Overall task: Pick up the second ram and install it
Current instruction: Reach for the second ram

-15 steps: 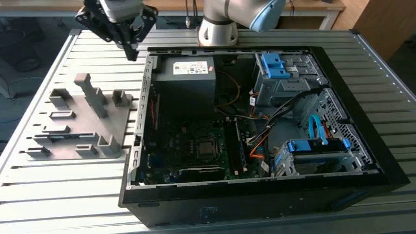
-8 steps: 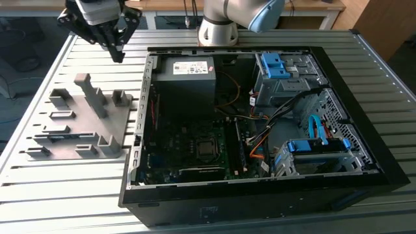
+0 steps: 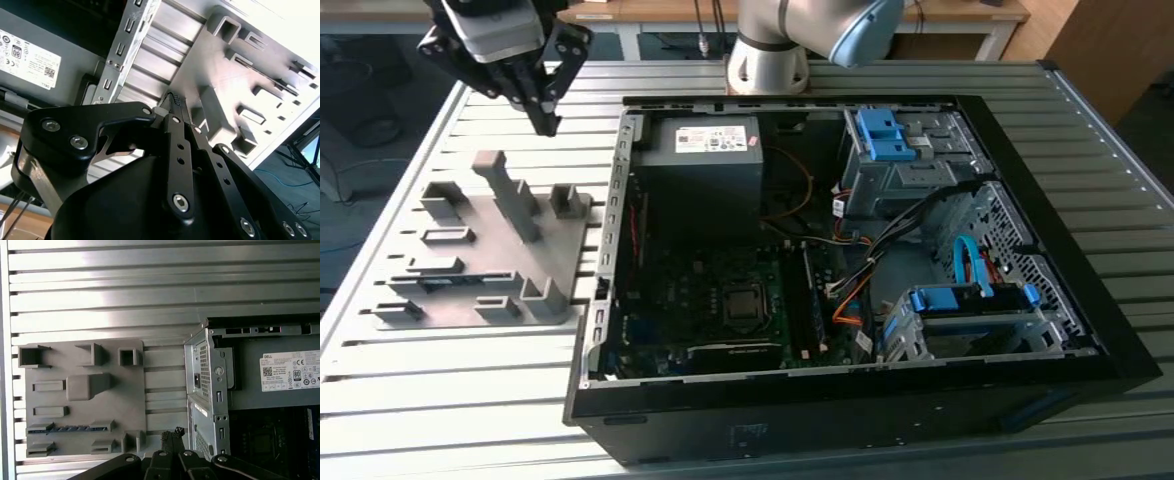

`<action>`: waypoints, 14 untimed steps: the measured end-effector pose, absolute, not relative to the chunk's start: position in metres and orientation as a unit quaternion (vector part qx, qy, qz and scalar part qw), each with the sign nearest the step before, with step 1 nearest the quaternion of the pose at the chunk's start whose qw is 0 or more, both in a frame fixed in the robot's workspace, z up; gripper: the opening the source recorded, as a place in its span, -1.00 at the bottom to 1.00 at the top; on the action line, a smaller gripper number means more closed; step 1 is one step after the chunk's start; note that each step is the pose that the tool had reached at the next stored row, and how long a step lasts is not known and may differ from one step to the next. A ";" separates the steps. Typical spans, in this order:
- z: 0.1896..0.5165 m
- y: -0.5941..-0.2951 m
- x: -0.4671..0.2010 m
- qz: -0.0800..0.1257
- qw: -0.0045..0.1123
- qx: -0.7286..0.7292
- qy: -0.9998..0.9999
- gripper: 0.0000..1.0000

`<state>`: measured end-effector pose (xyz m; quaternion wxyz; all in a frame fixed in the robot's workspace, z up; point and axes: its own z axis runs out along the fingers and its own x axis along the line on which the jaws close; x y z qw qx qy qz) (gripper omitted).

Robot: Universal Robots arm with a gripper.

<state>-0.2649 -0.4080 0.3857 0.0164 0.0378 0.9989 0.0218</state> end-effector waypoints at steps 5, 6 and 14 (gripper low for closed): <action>0.384 -0.412 -0.272 0.022 0.016 0.038 0.999 -0.80; 0.384 -0.413 -0.274 0.022 0.016 0.038 0.999 -0.80; 0.379 -0.419 -0.284 0.022 0.016 0.038 0.999 -0.80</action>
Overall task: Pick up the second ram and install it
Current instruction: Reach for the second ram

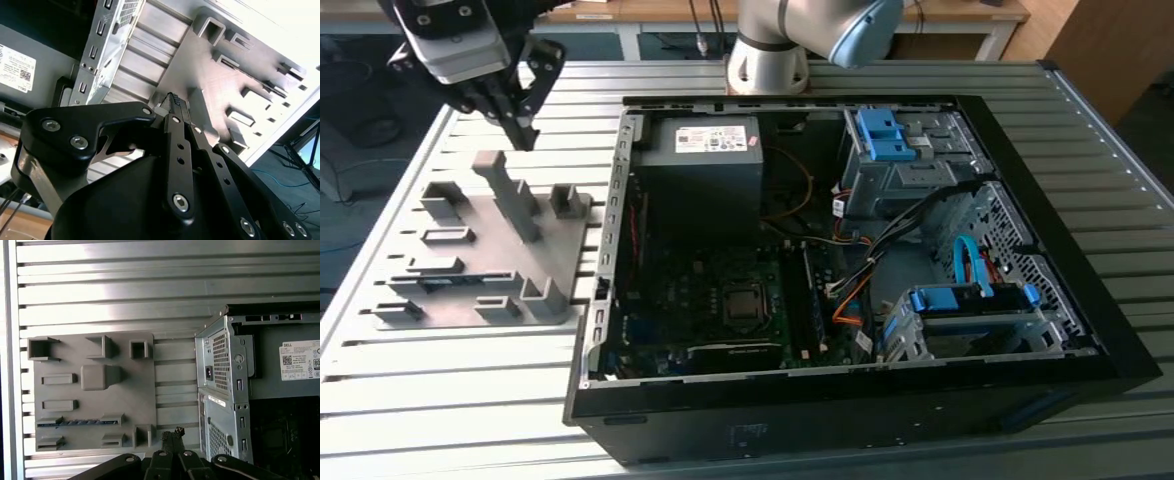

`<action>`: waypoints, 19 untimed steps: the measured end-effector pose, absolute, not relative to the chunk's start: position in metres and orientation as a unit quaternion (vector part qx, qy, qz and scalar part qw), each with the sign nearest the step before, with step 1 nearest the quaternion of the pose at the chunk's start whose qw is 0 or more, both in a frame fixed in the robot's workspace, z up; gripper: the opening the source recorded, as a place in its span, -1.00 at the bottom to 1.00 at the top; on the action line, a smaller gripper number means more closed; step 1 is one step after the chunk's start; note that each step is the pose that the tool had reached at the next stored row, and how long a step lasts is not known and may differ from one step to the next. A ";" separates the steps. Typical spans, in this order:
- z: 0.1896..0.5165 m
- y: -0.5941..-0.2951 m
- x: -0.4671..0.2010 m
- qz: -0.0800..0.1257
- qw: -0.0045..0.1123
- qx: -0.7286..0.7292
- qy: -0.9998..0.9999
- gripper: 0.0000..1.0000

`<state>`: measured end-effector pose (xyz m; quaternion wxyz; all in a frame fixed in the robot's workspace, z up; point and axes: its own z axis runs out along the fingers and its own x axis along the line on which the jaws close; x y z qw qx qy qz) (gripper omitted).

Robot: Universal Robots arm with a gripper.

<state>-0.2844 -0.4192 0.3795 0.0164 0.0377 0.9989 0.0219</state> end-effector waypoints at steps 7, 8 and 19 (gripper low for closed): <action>0.372 -0.425 -0.288 0.022 0.016 0.038 0.999 -0.80; 0.370 -0.425 -0.289 0.022 0.016 0.038 0.999 -0.80; 0.355 -0.429 -0.292 0.022 0.016 0.038 0.999 -0.80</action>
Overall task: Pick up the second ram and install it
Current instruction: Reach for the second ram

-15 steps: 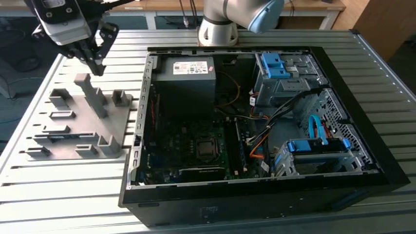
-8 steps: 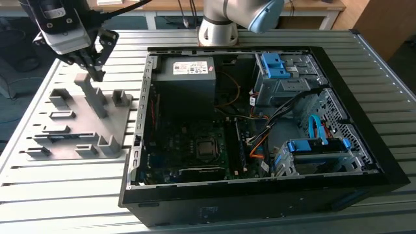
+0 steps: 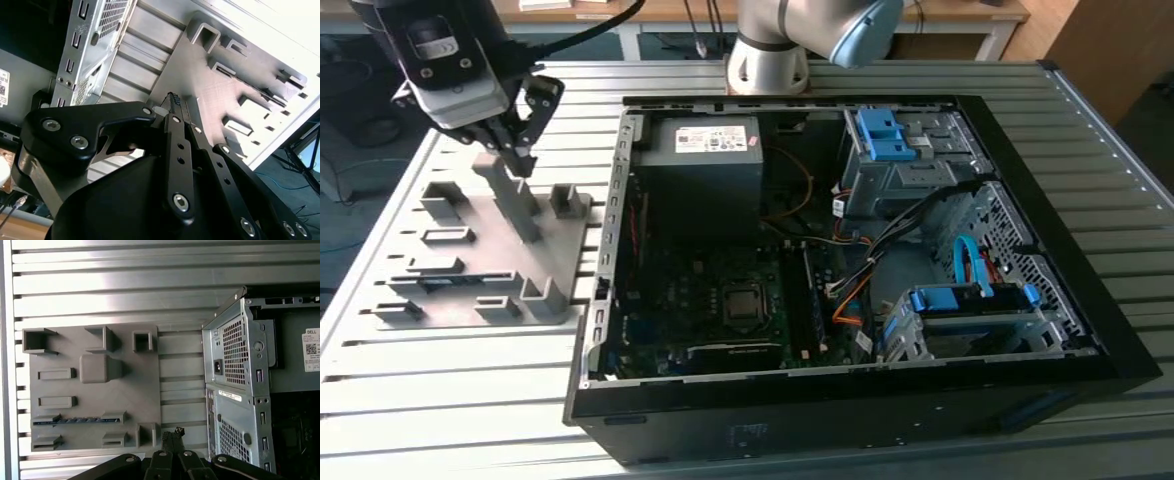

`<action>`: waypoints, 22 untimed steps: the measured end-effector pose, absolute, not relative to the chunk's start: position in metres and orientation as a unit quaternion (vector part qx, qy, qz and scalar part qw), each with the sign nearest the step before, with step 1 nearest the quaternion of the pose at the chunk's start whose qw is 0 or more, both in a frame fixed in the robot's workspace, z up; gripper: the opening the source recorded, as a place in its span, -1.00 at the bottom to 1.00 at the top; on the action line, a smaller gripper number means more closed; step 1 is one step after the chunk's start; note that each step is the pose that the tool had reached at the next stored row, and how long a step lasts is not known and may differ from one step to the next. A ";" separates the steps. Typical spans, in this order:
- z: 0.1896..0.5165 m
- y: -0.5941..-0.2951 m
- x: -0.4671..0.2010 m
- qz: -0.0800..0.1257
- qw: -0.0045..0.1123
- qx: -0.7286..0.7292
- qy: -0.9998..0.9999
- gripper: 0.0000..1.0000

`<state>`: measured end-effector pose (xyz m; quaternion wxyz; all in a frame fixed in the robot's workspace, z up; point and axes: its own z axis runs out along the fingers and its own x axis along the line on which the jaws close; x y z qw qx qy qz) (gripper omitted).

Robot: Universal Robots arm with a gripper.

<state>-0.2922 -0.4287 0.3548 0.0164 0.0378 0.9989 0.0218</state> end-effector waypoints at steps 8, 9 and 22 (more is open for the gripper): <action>0.343 -0.430 -0.294 0.022 0.016 0.038 0.999 -0.80; 0.341 -0.430 -0.295 0.022 0.016 0.038 0.999 -0.80; 0.318 -0.437 -0.322 0.021 0.016 0.038 0.999 -0.80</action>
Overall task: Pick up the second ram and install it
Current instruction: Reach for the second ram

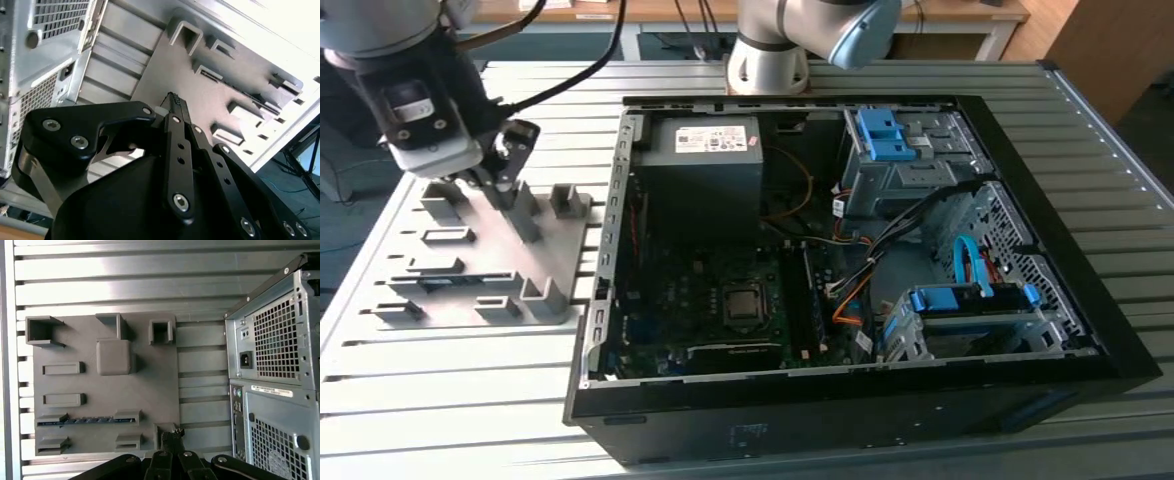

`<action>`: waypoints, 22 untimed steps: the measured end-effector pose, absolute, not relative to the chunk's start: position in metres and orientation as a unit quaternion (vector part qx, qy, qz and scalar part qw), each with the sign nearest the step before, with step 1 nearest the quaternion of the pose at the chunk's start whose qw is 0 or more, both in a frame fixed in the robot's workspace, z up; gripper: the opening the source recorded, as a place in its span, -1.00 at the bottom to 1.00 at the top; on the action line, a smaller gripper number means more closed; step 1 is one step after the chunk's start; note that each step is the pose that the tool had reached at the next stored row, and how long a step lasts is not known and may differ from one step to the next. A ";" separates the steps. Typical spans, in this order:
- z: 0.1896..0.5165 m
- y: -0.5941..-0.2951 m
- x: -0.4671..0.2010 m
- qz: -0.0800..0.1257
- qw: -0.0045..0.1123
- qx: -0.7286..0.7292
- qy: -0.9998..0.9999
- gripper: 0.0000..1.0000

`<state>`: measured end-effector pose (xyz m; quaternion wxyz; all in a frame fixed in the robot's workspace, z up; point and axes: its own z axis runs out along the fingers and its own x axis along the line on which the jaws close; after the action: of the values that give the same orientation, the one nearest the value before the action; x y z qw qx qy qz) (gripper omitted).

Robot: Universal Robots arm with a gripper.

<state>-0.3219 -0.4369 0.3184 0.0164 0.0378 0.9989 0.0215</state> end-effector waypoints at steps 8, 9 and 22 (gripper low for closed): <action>0.310 -0.440 -0.325 0.020 -0.012 0.037 0.999 -0.80; 0.309 -0.440 -0.325 0.019 -0.018 0.037 0.999 -0.80; 0.289 -0.440 -0.356 0.017 -0.030 0.008 0.999 -0.80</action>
<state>-0.3557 -0.4405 0.2888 -0.0296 0.0083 0.9994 0.0173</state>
